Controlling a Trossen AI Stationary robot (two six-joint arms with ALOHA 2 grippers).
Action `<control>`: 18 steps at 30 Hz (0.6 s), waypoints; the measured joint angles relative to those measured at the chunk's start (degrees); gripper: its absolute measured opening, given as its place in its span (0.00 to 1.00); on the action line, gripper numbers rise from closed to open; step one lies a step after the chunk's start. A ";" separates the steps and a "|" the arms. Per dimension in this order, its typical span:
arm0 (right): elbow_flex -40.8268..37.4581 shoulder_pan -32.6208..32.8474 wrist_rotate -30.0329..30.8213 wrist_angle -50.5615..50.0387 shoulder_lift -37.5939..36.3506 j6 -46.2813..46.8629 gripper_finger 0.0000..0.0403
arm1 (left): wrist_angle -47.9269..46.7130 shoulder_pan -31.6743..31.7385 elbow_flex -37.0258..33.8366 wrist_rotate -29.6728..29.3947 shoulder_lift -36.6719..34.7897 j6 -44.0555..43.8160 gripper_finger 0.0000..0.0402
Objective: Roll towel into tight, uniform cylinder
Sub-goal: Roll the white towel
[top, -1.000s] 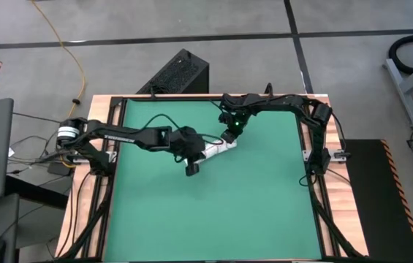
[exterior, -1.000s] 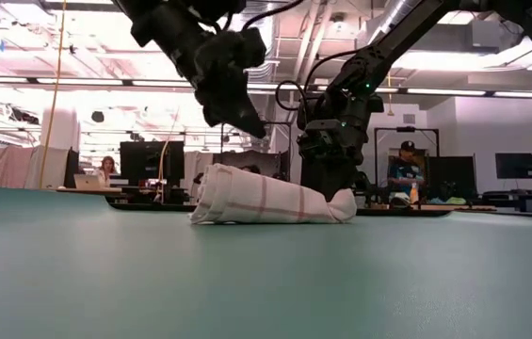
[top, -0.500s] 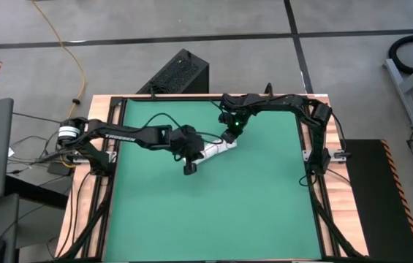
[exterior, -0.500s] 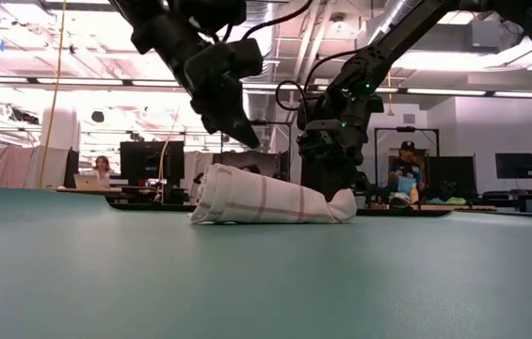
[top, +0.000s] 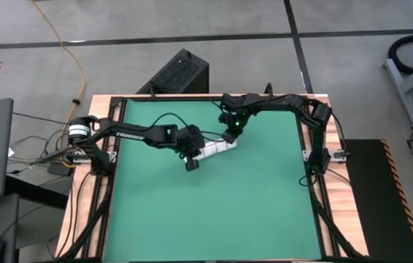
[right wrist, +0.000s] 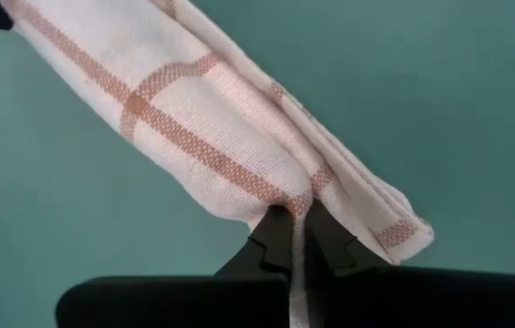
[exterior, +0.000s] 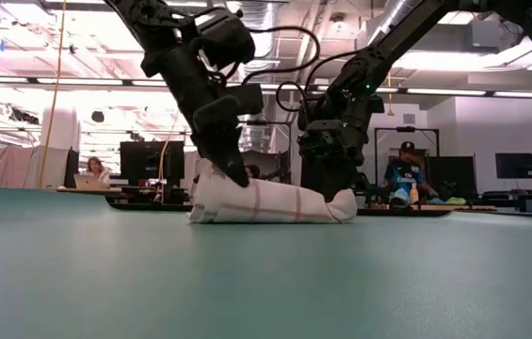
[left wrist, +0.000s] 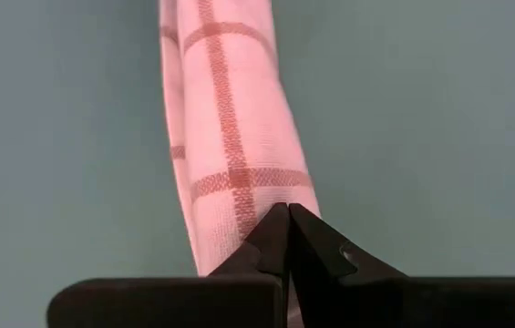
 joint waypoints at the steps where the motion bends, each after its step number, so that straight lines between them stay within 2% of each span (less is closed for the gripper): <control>1: 0.00 0.00 0.02 0.00 0.00 0.00 0.04 | -0.07 0.26 -0.16 -0.01 0.00 -0.17 0.00; 10: 0.00 0.04 -0.06 -0.31 0.00 -0.80 0.04 | 2.63 1.42 -5.76 -0.32 -0.04 -3.47 0.00; 18: 0.00 0.02 -0.22 -1.73 0.00 -1.55 0.04 | 3.90 3.96 -7.90 -2.05 -0.07 -4.56 0.00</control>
